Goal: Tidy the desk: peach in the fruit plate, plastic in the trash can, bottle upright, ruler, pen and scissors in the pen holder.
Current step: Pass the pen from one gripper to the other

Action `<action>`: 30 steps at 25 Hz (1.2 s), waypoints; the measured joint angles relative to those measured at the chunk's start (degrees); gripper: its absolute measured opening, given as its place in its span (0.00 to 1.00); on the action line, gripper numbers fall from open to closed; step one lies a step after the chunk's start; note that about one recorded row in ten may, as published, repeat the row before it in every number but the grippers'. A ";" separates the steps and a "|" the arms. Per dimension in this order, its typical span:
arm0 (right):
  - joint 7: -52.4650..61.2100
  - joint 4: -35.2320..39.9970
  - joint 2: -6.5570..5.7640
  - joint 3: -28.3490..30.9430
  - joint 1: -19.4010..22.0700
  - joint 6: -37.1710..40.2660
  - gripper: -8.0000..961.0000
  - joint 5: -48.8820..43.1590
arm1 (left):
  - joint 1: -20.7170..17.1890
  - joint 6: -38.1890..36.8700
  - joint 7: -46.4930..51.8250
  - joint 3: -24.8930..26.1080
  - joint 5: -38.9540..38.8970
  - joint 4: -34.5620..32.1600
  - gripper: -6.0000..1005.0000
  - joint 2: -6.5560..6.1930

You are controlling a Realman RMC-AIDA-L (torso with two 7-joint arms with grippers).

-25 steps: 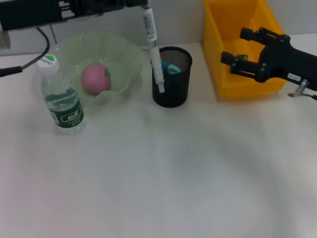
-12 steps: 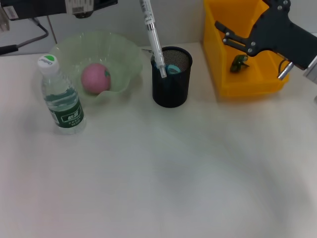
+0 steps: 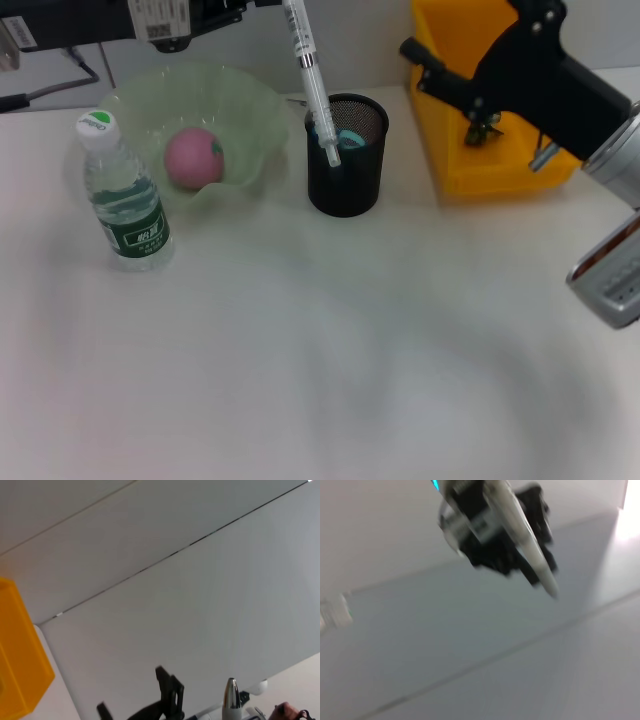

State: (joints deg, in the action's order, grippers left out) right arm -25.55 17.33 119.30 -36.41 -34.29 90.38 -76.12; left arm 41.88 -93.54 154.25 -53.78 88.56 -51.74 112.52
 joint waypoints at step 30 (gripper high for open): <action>-20.35 -5.42 -0.06 -11.91 -0.31 12.65 0.82 -0.39 | 2.34 -3.90 1.00 -0.62 4.32 5.77 0.18 -1.95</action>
State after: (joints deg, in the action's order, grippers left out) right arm -45.91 11.91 119.23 -48.32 -34.60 103.03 -76.52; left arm 44.22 -97.44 155.25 -54.40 92.87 -45.97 110.57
